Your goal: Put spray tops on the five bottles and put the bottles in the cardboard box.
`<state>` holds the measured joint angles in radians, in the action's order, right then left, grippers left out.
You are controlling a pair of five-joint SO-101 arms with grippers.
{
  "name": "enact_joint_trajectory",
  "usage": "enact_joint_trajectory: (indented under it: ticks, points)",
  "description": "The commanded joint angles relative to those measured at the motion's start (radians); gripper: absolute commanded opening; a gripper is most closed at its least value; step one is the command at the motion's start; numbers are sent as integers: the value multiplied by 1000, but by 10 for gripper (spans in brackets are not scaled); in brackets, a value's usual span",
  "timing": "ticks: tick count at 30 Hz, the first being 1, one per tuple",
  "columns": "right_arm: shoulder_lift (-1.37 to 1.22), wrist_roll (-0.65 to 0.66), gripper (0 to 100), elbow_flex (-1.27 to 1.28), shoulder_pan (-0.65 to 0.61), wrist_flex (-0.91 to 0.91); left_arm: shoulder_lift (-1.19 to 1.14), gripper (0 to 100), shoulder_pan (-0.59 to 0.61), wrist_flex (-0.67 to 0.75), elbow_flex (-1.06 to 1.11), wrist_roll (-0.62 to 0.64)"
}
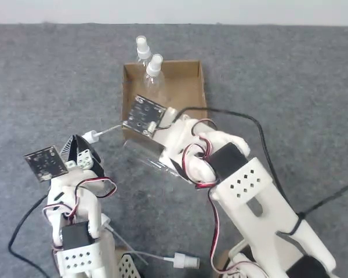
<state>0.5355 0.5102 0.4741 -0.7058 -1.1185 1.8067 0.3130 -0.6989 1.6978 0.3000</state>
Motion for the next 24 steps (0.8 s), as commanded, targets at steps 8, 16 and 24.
enact_joint_trajectory:
  ticks: [8,16,24]
  points:
    - [50,-15,6,227,111,45,12,12,5,26,-13,-6]
    - [48,-14,9,354,113,122,12,12,5,26,-13,-6]
    - [50,-14,206,404,116,114,12,12,5,26,-13,-6]
